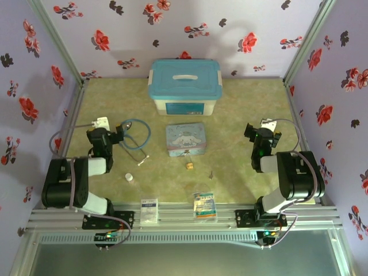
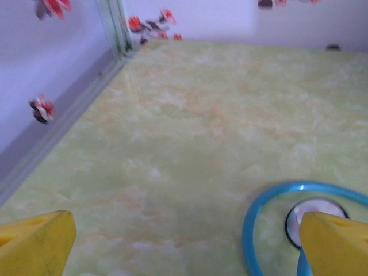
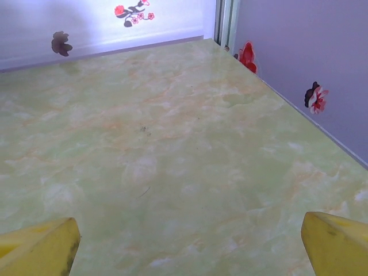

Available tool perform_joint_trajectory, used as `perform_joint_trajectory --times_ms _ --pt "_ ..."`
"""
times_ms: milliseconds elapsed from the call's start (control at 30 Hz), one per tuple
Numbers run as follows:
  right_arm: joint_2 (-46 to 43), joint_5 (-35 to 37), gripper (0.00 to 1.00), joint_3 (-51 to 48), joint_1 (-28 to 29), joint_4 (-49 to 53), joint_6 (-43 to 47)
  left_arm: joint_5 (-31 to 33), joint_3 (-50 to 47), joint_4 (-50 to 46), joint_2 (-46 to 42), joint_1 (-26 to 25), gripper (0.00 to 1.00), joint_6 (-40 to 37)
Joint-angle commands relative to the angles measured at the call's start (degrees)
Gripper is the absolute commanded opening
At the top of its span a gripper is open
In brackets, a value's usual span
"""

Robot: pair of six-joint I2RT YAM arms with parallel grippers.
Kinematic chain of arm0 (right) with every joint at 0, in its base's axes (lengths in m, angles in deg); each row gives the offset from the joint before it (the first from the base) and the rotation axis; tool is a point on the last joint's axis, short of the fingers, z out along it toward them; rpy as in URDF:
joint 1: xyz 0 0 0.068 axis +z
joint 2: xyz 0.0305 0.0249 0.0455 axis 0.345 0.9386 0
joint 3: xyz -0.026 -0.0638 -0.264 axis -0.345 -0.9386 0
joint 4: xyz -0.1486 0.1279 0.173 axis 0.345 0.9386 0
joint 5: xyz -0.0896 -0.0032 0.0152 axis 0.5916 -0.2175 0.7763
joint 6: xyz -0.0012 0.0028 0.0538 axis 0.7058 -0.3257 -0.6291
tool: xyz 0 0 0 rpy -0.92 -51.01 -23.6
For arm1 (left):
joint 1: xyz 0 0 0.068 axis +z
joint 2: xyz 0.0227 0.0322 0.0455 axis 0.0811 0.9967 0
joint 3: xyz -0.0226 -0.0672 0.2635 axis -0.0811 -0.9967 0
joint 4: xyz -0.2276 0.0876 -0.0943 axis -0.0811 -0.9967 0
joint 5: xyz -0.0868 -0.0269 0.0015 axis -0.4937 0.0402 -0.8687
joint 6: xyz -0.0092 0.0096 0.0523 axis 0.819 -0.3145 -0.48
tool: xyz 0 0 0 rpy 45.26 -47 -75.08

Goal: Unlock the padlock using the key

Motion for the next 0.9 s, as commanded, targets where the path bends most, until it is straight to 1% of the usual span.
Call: perform_joint_trajectory --times_ms 0,33,100,133,167,200,233,300,333,400,467,533,567,633,700,800,867 --pt "-2.89 0.90 0.99 -1.27 1.00 -2.02 1.59 3.39 2.16 -7.31 -7.33 0.02 1.00 1.19" --pt "-4.80 1.16 0.99 -0.40 1.10 1.72 1.54 3.28 3.10 -10.02 -9.19 -0.14 1.00 1.96" --pt "-9.67 1.50 0.99 3.08 1.19 13.19 0.09 2.07 5.13 -16.18 -12.53 -0.13 1.00 5.91" --pt "-12.10 2.06 0.99 5.54 1.15 20.90 -2.27 0.78 6.59 -20.38 -14.20 -0.17 1.00 10.15" --pt "-14.34 2.55 0.99 7.87 1.19 28.52 -5.94 -2.09 7.75 -23.63 -15.53 0.07 1.00 13.49" --pt "-15.43 2.12 0.99 10.37 0.96 33.63 -8.82 -5.74 7.97 -24.52 -16.58 0.14 1.00 14.54" --pt "-16.31 1.00 0.99 12.66 0.86 39.24 -10.55 -9.42 7.22 -23.11 -17.55 0.05 1.00 15.95" --pt "-17.90 -0.78 0.99 16.52 0.61 48.03 -14.57 -13.47 3.93 -17.14 -19.19 0.11 1.00 20.03" --pt "-18.99 -3.89 0.99 17.67 0.49 51.34 -15.41 -15.59 2.53 -14.89 -20.04 0.11 1.00 21.85" --pt "-21.41 -11.32 0.99 18.72 0.49 54.52 -16.53 -19.72 2.85 -16.23 -21.25 0.10 1.00 25.24" --pt "-22.71 -21.29 0.99 19.51 0.49 57.40 -18.84 -22.96 6.31 -24.39 -21.58 -0.22 1.00 28.69" --pt "-22.54 -27.97 0.99 20.51 1.24 61.03 -21.39 -25.78 8.74 -30.14 -21.21 -1.73 1.00 29.73" --pt "-22.27 -29.63 0.99 21.00 2.25 63.22 -22.38 -26.72 9.56 -32.33 -20.95 -3.04 1.00 29.87" --pt "-21.78 -29.84 0.99 21.65 5.04 67.84 -22.60 -26.97 10.50 -35.70 -20.93 -6.53 1.00 29.56" --pt "-21.89 -27.82 0.98 21.46 9.07 71.44 -22.48 -26.41 11.19 -37.90 -20.89 -11.89 1.00 28.74" --pt "-22.93 -24.70 0.96 19.90 15.03 75.24 -23.83 -23.22 12.31 -40.15 -20.18 -20.56 1.00 29.47" --pt "-24.43 -23.06 0.92 17.69 18.73 76.12 -26.24 -21.08 13.23 -41.31 -19.12 -26.27 1.00 30.00"
